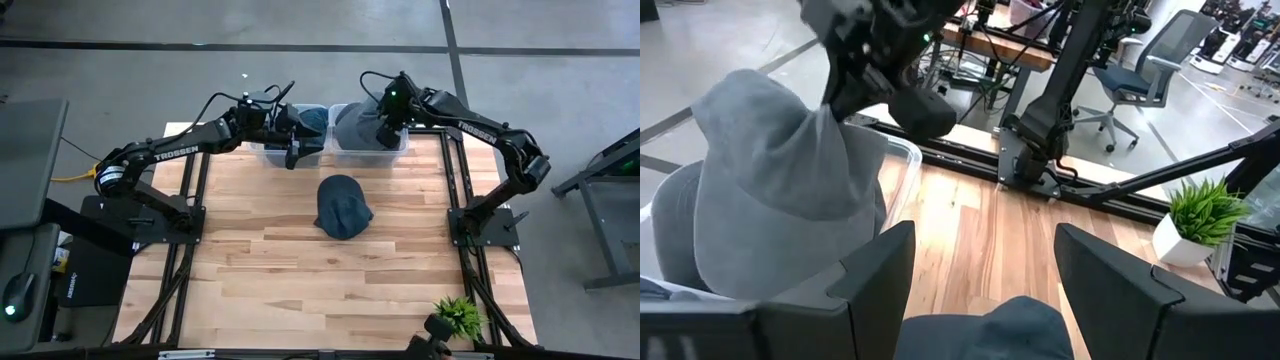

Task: Pick and place caps into container
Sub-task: Put the gray cap into the right transparent container

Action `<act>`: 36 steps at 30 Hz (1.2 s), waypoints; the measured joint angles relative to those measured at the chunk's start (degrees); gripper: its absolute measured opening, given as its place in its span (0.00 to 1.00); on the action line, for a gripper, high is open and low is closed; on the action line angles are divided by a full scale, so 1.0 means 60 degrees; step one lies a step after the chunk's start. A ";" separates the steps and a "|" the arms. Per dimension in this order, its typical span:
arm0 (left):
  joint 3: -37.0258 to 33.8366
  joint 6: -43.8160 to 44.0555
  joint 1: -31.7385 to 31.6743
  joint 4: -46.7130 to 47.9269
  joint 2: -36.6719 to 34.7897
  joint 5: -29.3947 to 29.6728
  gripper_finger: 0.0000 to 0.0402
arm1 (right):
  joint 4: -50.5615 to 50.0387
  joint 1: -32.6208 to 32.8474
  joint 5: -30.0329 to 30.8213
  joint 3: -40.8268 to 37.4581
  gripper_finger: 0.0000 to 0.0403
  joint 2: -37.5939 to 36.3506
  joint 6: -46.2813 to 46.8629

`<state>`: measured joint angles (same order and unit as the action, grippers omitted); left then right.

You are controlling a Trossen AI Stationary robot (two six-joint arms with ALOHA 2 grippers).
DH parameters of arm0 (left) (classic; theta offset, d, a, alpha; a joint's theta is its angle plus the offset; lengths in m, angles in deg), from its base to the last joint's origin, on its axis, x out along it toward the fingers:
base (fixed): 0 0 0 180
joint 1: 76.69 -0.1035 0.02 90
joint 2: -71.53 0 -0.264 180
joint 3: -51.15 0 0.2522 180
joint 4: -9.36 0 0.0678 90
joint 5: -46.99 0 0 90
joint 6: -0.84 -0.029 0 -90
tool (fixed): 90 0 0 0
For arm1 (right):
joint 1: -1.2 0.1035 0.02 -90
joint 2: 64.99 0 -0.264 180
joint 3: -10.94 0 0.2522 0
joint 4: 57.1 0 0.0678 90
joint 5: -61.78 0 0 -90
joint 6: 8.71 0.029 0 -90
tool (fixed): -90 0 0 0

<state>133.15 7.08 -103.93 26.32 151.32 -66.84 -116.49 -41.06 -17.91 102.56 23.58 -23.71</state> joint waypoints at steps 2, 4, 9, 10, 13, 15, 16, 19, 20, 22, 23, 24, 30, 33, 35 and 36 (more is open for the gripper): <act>0.0000 0.0000 0.0000 0.0004 0.0000 0.0000 0.59 | -0.0236 0.0019 -0.0067 0.0004 0.00 0.0205 -0.0018; 0.0000 0.0000 0.0000 0.0000 0.0000 -0.0004 0.59 | -0.0425 0.0029 -0.0083 0.0004 0.00 0.0437 -0.0061; 0.0004 0.0000 0.0000 0.0000 0.0000 -0.0004 0.59 | -0.0389 0.0015 -0.0499 0.0004 0.00 0.0924 -0.0131; 0.0004 0.0000 0.0000 0.0005 0.0000 -0.0004 0.59 | -0.0357 0.0018 -0.0505 0.0004 0.00 0.1022 -0.0116; 0.0004 0.0000 0.0000 0.0088 0.0000 -0.0004 0.59 | -0.0384 -0.0028 -0.0495 0.0004 0.00 0.1241 -0.0097; 0.0004 0.0000 0.0000 0.0169 0.0000 0.0003 0.59 | -0.0425 -0.0047 -0.0622 0.0004 0.00 0.1335 -0.0084; 0.0004 -0.0006 0.0000 0.0192 0.0000 0.0029 0.59 | -0.0456 -0.0079 -0.0698 0.0007 0.00 0.1371 -0.0084; 0.0004 -0.0005 0.0000 0.0208 0.0000 0.0053 0.59 | -0.0499 -0.0095 -0.0793 0.0007 0.00 0.1441 -0.0073; 0.0004 -0.0004 0.0000 0.0207 0.0000 0.0056 0.59 | -0.0528 -0.0091 -0.0798 0.0006 0.00 0.1441 -0.0073; 0.0004 0.0000 0.0000 0.0213 0.0000 0.0061 0.59 | -0.0586 -0.0084 -0.0836 0.0007 0.00 0.1441 -0.0062; 0.0004 0.0000 0.0000 0.0219 0.0000 0.0058 0.59 | -0.0630 -0.0084 -0.0893 0.0007 0.00 0.1441 -0.0048; 0.0004 0.0000 0.0000 0.0223 0.0000 0.0055 0.59 | -0.0691 -0.0087 -0.0966 0.0007 0.00 0.1441 -0.0039; 0.0004 0.0092 0.0000 0.0280 0.0004 0.0055 0.59 | -0.0819 -0.0084 -0.0783 0.0004 0.04 0.1243 0.0141; 0.0004 0.0178 0.0000 0.0284 0.0004 0.0051 0.59 | -0.0703 -0.0076 -0.0768 0.0007 0.10 0.0906 0.0175; 0.0004 0.0196 0.0000 0.0281 0.0004 0.0052 0.59 | -0.0699 -0.0073 -0.0769 0.0007 0.14 0.0652 0.0178; 0.0004 0.0228 0.0000 0.0280 0.0004 0.0051 0.59 | -0.0697 -0.0073 -0.0787 0.0007 0.17 0.0509 0.0178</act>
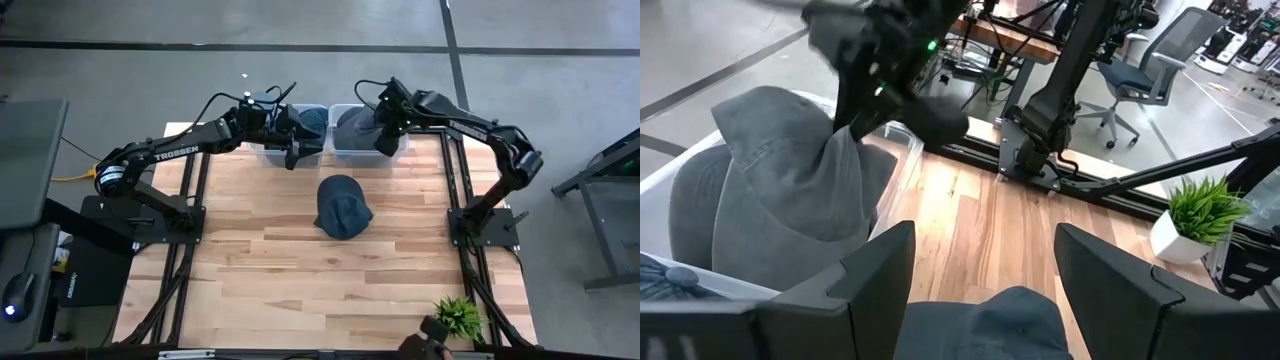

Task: Pick and place caps into container
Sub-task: Put the gray cap into the right transparent container, then put the blue cap into the left transparent container

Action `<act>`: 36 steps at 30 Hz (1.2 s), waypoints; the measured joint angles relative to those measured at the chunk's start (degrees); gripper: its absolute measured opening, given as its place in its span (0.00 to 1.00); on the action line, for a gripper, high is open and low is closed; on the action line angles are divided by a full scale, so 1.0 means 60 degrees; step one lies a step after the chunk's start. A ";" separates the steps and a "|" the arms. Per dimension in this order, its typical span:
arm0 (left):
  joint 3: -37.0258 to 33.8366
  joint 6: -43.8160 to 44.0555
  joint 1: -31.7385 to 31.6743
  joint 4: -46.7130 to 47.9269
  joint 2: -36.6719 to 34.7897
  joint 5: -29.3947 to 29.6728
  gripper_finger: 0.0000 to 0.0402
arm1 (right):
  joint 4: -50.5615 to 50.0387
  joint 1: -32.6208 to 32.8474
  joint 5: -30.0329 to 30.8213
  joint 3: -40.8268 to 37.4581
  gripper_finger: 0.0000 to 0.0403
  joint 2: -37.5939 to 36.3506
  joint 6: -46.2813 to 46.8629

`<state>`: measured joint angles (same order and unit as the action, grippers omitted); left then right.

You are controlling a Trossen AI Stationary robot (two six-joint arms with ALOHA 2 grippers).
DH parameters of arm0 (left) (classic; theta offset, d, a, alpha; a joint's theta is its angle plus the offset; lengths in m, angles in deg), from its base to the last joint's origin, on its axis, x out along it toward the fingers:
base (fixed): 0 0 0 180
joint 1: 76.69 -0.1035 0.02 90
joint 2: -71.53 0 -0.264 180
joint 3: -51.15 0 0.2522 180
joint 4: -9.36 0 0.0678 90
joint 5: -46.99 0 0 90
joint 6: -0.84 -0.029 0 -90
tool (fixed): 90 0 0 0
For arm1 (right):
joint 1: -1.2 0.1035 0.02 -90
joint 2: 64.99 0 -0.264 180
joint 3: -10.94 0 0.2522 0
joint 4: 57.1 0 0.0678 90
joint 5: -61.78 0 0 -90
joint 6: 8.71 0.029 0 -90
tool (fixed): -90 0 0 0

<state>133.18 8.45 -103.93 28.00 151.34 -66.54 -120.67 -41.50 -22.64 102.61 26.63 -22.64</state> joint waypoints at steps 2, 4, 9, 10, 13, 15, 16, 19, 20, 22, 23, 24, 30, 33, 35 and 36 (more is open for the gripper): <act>0.0000 0.0027 0.0000 0.0003 0.0000 0.0000 0.59 | -0.0002 0.0000 -0.0053 0.0000 0.23 -0.0284 0.0000; 0.0000 0.0027 0.0000 0.0003 0.0000 0.0000 0.59 | -0.0075 0.0000 -0.0028 0.0000 0.29 -0.0570 0.0002; 0.0003 0.0027 0.0000 0.0021 0.0000 0.0000 0.59 | -0.0218 0.0000 -0.0310 0.0000 0.45 -0.1459 0.0060; 0.0004 0.0027 0.0000 0.0032 0.0000 0.0000 0.59 | -0.0219 0.0000 -0.0483 0.0000 0.48 -0.1653 0.0112; 0.0004 0.0027 0.0000 0.0156 0.0000 0.0001 0.59 | -0.0253 0.0000 -0.1187 0.0004 0.54 -0.2218 0.0322; 0.0004 0.0009 0.0000 0.0378 0.0000 0.0004 0.59 | -0.0335 0.0091 -0.1583 0.0004 0.56 -0.2570 0.0517; 0.0004 -0.0040 0.0000 0.0525 0.0000 0.0008 0.59 | -0.0384 0.0162 -0.1728 0.0004 0.57 -0.2744 0.0579; 0.0011 -0.0472 0.0000 0.1276 0.0000 0.0031 0.59 | -0.0563 0.0552 -0.2213 0.0005 0.57 -0.3197 0.0602; 0.0011 -0.0663 0.0000 0.1655 0.0000 0.0104 0.59 | -0.0638 0.0711 -0.2397 0.0007 0.56 -0.3317 0.0608; 0.0011 -0.1002 0.0000 0.2462 0.0000 0.0299 0.59 | -0.0863 0.1072 -0.2685 0.0007 0.55 -0.3509 0.0635; 0.0011 -0.1144 0.0000 0.2831 0.0000 0.0359 0.59 | -0.0977 0.1276 -0.2747 0.0007 0.55 -0.3587 0.0742; 0.0011 -0.1247 0.0001 0.3160 0.0000 0.0395 0.59 | -0.1070 0.1485 -0.2753 0.0007 0.54 -0.3633 0.0883; -0.0471 -0.1641 0.0482 0.3647 0.0000 0.0375 0.59 | -0.1074 0.3084 -0.2388 -0.0450 0.54 -0.3673 0.1841; -0.0940 -0.1717 0.0761 0.3785 -0.0061 0.0339 0.59 | -0.0626 0.3816 -0.2090 -0.1268 0.54 -0.3665 0.2252; -0.1312 -0.1648 0.0962 0.3632 -0.0120 0.0348 0.59 | 0.0170 0.4306 -0.2096 -0.1988 0.53 -0.3665 0.2904; -0.1491 -0.1497 0.1088 0.3485 -0.0119 0.0393 0.59 | 0.0671 0.4559 -0.2071 -0.2340 0.53 -0.3665 0.3386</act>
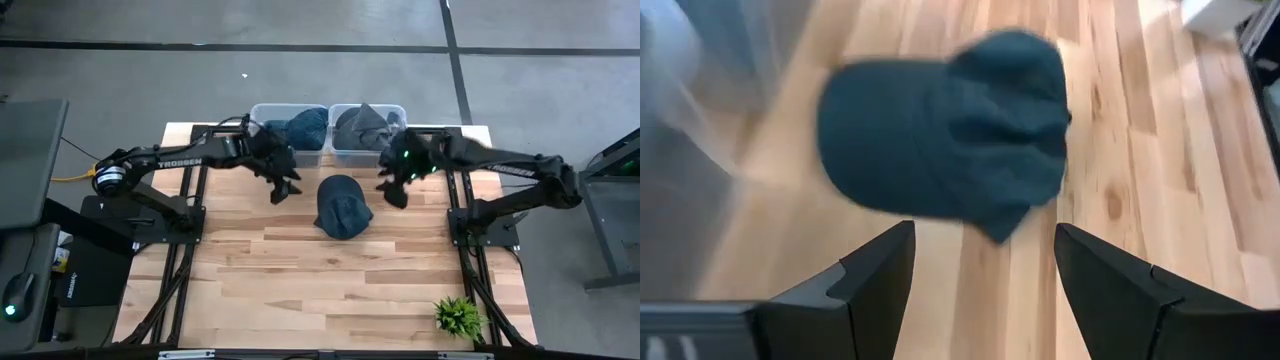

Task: Pick and place caps into container
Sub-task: Put the blue cap into the left transparent container

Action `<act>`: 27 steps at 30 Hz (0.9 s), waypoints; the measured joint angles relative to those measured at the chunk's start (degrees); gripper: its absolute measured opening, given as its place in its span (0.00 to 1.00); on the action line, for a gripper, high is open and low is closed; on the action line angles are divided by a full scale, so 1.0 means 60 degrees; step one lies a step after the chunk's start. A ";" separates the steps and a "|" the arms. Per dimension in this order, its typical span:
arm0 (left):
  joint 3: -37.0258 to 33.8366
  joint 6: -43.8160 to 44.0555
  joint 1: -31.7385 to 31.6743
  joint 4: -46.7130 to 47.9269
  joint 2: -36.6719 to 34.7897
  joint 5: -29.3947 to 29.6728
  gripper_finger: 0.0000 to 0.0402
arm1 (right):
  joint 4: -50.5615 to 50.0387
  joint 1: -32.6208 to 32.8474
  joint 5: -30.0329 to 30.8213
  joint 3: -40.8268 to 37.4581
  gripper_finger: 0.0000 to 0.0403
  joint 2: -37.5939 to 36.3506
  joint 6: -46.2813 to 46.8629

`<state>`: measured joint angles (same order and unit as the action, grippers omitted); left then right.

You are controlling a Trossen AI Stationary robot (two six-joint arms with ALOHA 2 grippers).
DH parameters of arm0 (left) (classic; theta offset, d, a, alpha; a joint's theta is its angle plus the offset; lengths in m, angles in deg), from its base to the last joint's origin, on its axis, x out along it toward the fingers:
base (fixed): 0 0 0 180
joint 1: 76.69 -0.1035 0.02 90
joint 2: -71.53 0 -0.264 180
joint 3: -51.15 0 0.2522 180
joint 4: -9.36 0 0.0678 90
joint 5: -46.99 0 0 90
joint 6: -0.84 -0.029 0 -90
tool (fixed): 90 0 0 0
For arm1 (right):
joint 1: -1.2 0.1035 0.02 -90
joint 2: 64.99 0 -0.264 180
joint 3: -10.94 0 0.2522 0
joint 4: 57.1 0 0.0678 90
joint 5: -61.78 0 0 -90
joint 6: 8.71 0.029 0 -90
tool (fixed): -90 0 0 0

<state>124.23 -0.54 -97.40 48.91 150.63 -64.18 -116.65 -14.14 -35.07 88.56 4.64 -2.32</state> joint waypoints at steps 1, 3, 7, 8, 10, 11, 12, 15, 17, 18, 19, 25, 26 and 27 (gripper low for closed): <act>-0.0211 0.0180 0.0139 -0.0143 0.0006 0.0084 0.59 | 0.0537 0.0283 0.0062 -0.0364 0.53 0.0000 0.0568; -0.0631 0.0538 0.0487 -0.0589 0.0006 0.0289 0.59 | 0.1712 0.0801 0.0323 -0.1106 0.52 0.0004 0.1670; -0.1504 0.0744 0.1134 -0.1762 0.0008 0.0968 0.59 | 0.3779 0.1666 0.1498 -0.2392 0.52 0.0004 0.3684; -0.1708 0.0767 0.1268 -0.2112 0.0013 0.1127 0.59 | 0.4138 0.1817 0.1839 -0.2623 0.52 0.0004 0.4094; -0.2096 0.0769 0.1496 -0.2927 0.0010 0.1388 0.59 | 0.4814 0.2122 0.2604 -0.3010 0.52 0.0004 0.4624; -0.2271 0.0773 0.1580 -0.3303 0.0010 0.1487 0.59 | 0.5177 0.2277 0.2964 -0.3168 0.52 0.0004 0.4759; -0.2443 0.0786 0.1663 -0.3668 0.0010 0.1604 0.59 | 0.5586 0.2422 0.3231 -0.3328 0.52 0.0004 0.4808; -0.2871 0.1033 0.1842 -0.4931 0.0010 0.1891 0.59 | 0.6494 0.2841 0.3815 -0.3664 0.52 0.0092 0.4804; -0.3062 0.1214 0.1923 -0.5584 0.0011 0.2014 0.59 | 0.6823 0.3126 0.4228 -0.3756 0.52 0.0320 0.4607; -0.3155 0.1296 0.1968 -0.5874 0.0049 0.2094 0.59 | 0.6945 0.3272 0.4405 -0.3760 0.52 0.0519 0.4473; -0.3229 0.1369 0.1979 -0.6170 0.0143 0.2158 0.59 | 0.7146 0.3407 0.4516 -0.3761 0.52 0.0744 0.4239; -0.3412 0.1845 0.1961 -0.7000 0.0626 0.2166 0.59 | 0.7625 0.4431 0.4863 -0.3737 0.52 0.2086 0.1368; -0.3412 0.1948 0.1961 -0.7064 0.0709 0.2166 0.59 | 0.7514 0.4593 0.5195 -0.3733 0.52 0.2177 0.0969; -0.3411 0.2028 0.1961 -0.7120 0.0802 0.2163 0.59 | 0.7424 0.4753 0.5537 -0.3732 0.52 0.2243 0.0614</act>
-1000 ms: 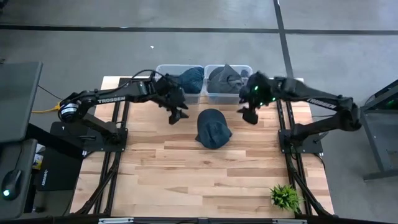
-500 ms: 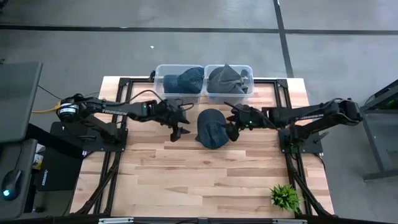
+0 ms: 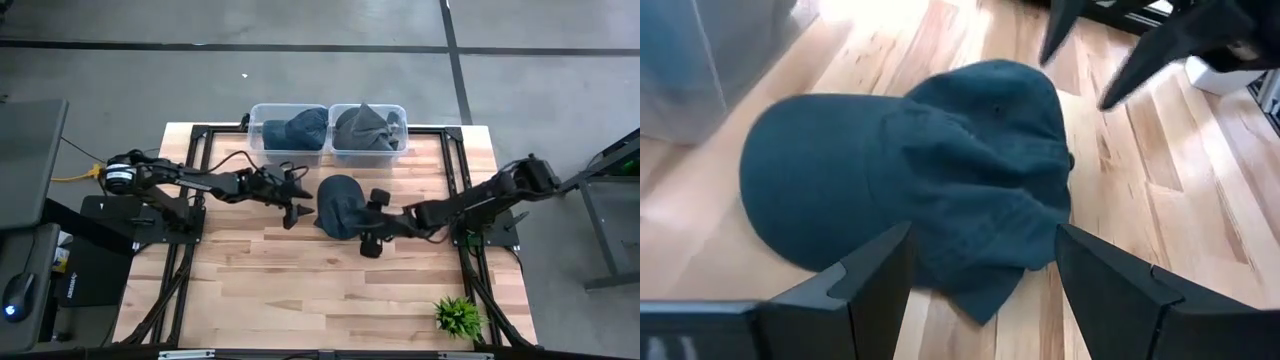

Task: Pick and place caps into container
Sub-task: Put the blue cap into the left transparent container

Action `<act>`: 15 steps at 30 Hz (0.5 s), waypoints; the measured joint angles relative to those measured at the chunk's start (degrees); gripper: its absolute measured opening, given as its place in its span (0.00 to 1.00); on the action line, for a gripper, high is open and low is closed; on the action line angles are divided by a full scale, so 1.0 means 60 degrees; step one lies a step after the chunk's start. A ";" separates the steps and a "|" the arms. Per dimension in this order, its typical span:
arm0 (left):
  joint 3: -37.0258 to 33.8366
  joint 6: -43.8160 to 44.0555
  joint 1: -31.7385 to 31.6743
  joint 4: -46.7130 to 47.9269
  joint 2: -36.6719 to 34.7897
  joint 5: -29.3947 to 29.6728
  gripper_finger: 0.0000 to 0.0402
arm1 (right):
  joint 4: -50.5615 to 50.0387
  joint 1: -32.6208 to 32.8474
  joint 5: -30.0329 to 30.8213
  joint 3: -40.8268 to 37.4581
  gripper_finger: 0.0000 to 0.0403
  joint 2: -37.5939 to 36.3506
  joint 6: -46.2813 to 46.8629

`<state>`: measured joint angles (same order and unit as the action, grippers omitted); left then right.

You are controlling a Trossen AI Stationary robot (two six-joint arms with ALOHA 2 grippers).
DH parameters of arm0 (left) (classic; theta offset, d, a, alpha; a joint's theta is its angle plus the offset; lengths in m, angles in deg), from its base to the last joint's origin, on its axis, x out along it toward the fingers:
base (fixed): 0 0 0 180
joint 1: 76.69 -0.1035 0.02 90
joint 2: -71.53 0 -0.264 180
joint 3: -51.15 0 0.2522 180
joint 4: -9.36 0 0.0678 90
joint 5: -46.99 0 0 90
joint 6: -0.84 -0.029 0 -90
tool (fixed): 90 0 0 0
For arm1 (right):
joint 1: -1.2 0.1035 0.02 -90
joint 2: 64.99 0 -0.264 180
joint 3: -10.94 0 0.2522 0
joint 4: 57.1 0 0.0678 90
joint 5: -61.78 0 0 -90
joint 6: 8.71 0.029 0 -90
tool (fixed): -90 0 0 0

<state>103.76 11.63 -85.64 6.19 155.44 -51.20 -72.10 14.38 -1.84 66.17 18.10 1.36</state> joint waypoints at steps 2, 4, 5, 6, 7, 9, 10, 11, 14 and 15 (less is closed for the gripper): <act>0.0003 0.0159 0.0000 -0.0124 0.0230 -0.0004 0.59 | -0.0022 0.0327 0.0557 0.0004 0.52 0.0051 -0.0655; 0.0003 0.0341 0.0000 -0.0227 0.0526 0.0001 0.59 | -0.0029 0.0710 0.0870 0.0011 0.52 0.0052 -0.1389; 0.0003 0.0448 0.0000 -0.0294 0.0637 0.0017 0.59 | -0.0046 0.0897 0.0960 0.0011 0.52 0.0052 -0.1788; 0.0003 0.0505 0.0000 -0.0424 0.0731 0.0023 0.59 | -0.0132 0.1083 0.1017 0.0021 0.52 0.0052 -0.2259; 0.0006 0.0534 0.0000 -0.0622 0.0853 0.0013 0.59 | -0.0337 0.1256 0.1068 0.0029 0.52 0.0039 -0.2793; 0.0014 0.0722 0.0000 -0.0845 0.1131 -0.0030 0.59 | -0.0998 0.1593 0.1494 0.0029 0.52 0.0034 -0.3634; 0.0010 0.0842 0.0000 -0.0901 0.1262 -0.0036 0.59 | -0.1358 0.1749 0.1805 0.0029 0.52 0.0034 -0.3882; -0.0001 0.0977 0.0000 -0.1007 0.1355 -0.0036 0.59 | -0.1677 0.1882 0.2111 0.0029 0.52 0.0034 -0.4070; 0.0007 0.1256 0.0000 -0.1345 0.1503 -0.0036 0.59 | -0.2244 0.2135 0.2814 0.0019 0.52 0.0034 -0.4281; 0.0007 0.1299 0.0000 -0.1360 0.1536 -0.0039 0.59 | -0.2259 0.2162 0.2855 -0.0023 0.52 0.0034 -0.4278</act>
<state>103.80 19.43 -85.64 -1.97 164.66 -51.43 -85.66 27.35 15.29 66.04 18.30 -24.31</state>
